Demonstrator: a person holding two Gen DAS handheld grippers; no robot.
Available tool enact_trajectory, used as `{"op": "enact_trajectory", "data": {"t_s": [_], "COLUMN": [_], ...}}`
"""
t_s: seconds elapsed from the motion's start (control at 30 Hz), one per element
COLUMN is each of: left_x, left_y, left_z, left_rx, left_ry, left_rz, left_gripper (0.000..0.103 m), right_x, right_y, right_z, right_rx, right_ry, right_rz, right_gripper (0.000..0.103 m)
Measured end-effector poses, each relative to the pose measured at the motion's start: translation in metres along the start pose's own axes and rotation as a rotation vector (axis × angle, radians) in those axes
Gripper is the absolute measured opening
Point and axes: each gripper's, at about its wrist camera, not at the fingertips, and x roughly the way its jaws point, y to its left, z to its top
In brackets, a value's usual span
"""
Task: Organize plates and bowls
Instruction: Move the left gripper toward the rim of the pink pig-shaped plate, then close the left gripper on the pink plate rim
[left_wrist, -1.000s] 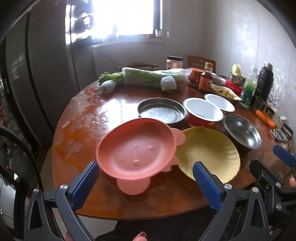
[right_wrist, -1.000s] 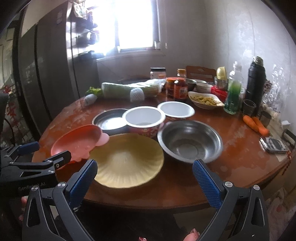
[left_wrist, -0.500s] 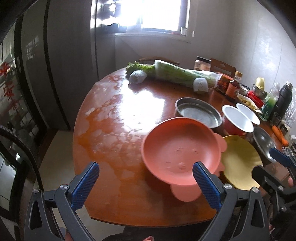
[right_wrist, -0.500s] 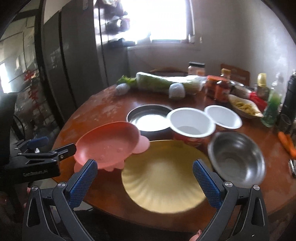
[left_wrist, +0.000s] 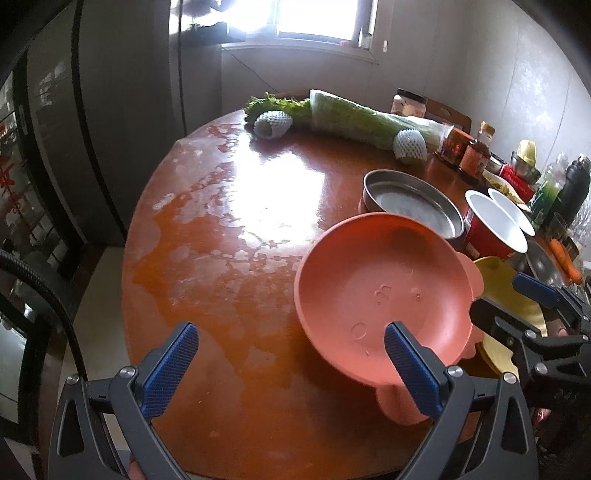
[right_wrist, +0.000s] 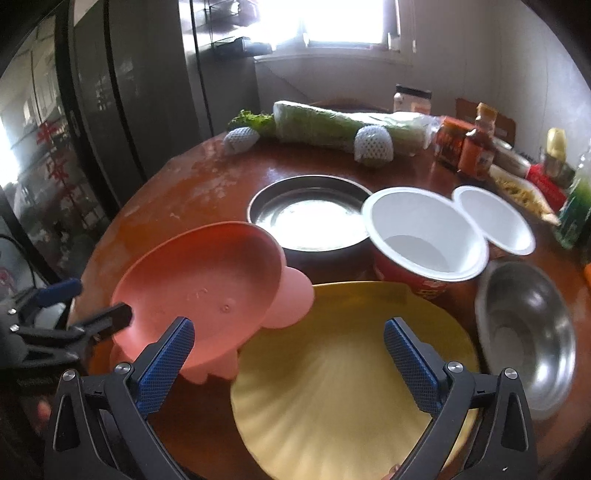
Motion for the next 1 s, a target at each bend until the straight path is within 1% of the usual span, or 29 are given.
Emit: {"op": "enact_trajectory", "data": {"t_s": [0.07, 0.1, 0.17, 0.3, 0.33, 0.4, 0.43, 0.47, 0.5, 0.57, 0.63, 0.67, 0.73, 0.83, 1.0], "left_x": [0.004, 0.005, 0.009, 0.013, 0.015, 0.017, 0.018, 0.019, 0.02, 0.022, 0.024, 0.025, 0.024, 0.02, 0.003], "left_y": [-0.003, -0.004, -0.006, -0.008, -0.008, -0.009, -0.008, -0.009, -0.009, -0.012, -0.013, -0.015, -0.018, -0.018, -0.008], "left_z": [0.002, 0.003, 0.005, 0.009, 0.01, 0.012, 0.013, 0.013, 0.014, 0.014, 0.012, 0.011, 0.009, 0.008, 0.006], "left_rx": [0.004, 0.007, 0.014, 0.017, 0.018, 0.021, 0.02, 0.022, 0.022, 0.017, 0.012, 0.014, 0.023, 0.015, 0.002], "left_ry": [0.002, 0.001, 0.004, -0.008, -0.008, -0.007, -0.006, -0.005, -0.002, 0.008, 0.02, 0.025, 0.018, 0.018, -0.006], "left_rz": [-0.003, -0.002, 0.0, 0.007, 0.008, 0.011, 0.011, 0.004, -0.001, -0.025, -0.048, -0.058, -0.046, -0.059, -0.041], "left_gripper": [0.101, 0.101, 0.096, 0.088, 0.085, 0.079, 0.074, 0.067, 0.064, 0.055, 0.047, 0.045, 0.044, 0.043, 0.043], "right_x": [0.004, 0.005, 0.008, 0.013, 0.015, 0.017, 0.018, 0.018, 0.019, 0.019, 0.019, 0.018, 0.017, 0.013, 0.005], "right_y": [-0.001, 0.0, 0.001, 0.003, 0.003, 0.004, 0.004, 0.005, 0.005, 0.006, 0.006, 0.006, 0.006, 0.007, 0.013], "right_z": [0.001, 0.001, 0.001, 0.003, 0.003, 0.003, 0.003, 0.002, 0.002, 0.001, 0.001, 0.002, 0.002, 0.004, 0.012], "right_rx": [0.005, 0.003, -0.001, -0.013, -0.012, -0.01, -0.011, -0.013, -0.012, -0.014, -0.015, -0.015, -0.013, -0.018, -0.033], "right_ry": [-0.007, -0.005, -0.011, 0.0, 0.005, 0.01, 0.011, 0.013, 0.014, 0.013, 0.008, 0.006, 0.004, -0.009, -0.032], "right_rz": [-0.004, -0.001, 0.002, 0.01, 0.014, 0.022, 0.025, 0.023, 0.021, 0.024, 0.019, 0.02, 0.015, 0.002, 0.017], "right_gripper": [0.099, 0.096, 0.091, 0.072, 0.071, 0.062, 0.061, 0.055, 0.05, 0.045, 0.044, 0.043, 0.042, 0.042, 0.042]}}
